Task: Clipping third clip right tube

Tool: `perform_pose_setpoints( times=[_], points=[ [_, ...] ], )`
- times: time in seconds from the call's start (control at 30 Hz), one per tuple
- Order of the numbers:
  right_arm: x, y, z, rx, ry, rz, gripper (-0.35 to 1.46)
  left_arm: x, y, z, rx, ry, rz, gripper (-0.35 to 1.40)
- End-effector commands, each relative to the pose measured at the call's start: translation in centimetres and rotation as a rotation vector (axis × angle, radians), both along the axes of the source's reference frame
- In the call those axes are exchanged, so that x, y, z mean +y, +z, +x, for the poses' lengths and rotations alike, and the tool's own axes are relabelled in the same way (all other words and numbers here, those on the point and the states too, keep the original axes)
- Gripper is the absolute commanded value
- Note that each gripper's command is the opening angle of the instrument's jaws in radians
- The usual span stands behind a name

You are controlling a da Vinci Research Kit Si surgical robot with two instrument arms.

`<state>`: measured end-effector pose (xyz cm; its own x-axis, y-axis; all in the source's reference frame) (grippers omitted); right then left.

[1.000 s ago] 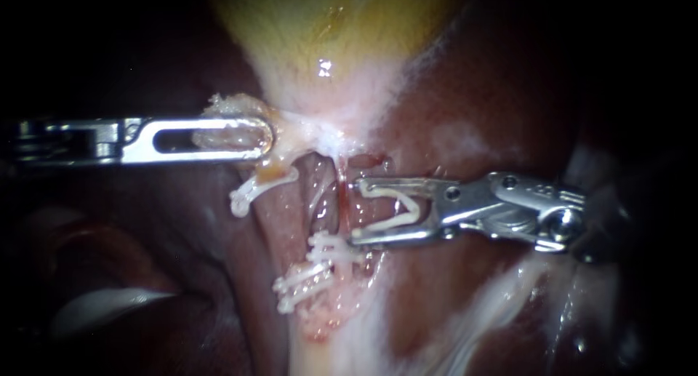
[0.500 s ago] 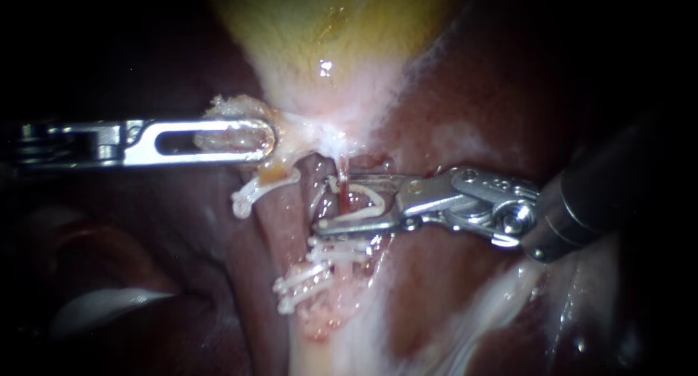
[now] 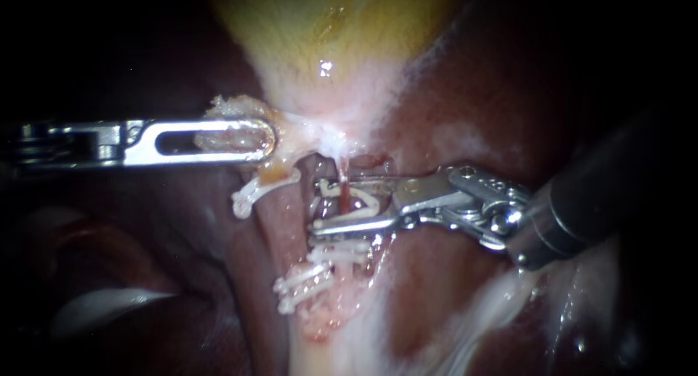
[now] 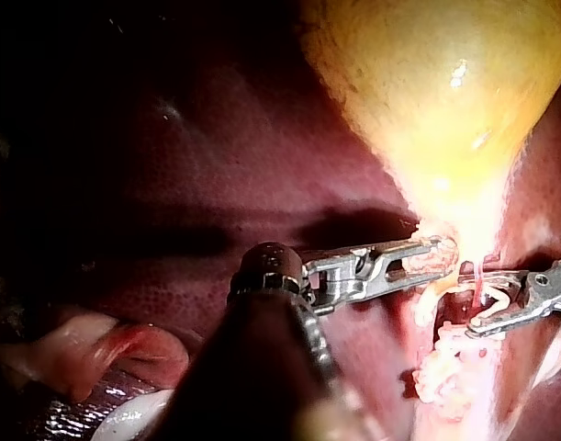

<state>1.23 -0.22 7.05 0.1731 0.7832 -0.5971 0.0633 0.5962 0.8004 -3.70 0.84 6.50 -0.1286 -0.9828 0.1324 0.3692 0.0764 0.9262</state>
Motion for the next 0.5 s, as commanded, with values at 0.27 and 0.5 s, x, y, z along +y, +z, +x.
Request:
perform_pose_setpoints(
  times=[0.27,0.5],
  points=[
    [0.06,-0.22,0.02,0.114,0.013,0.063,0.46,-0.01,0.01,0.0,0.0,0.0,-0.001,-0.35],
    [0.09,-0.43,0.02,0.148,0.021,0.077,0.45,-0.01,0.01,0.0,0.0,0.0,-0.001,-0.35]
  ],
)
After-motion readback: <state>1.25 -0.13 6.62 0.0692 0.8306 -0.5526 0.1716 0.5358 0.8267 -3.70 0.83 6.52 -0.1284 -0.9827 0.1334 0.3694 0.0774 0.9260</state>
